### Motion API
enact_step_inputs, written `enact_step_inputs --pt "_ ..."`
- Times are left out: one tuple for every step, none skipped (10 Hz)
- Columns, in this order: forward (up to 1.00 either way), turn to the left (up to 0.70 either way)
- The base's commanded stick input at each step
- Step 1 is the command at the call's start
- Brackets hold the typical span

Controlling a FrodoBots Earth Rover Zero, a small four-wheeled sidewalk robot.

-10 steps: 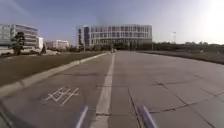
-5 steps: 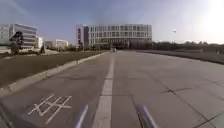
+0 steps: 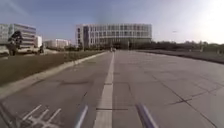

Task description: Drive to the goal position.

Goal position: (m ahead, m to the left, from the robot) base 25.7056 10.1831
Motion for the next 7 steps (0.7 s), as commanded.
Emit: enact_step_inputs --pt "0.70 -0.14" --pt "0.70 -0.14" --pt "0.70 -0.14" --pt "0.70 -0.14" --pt "0.70 -0.14" --pt "0.70 -0.14" --pt "0.70 -0.14"
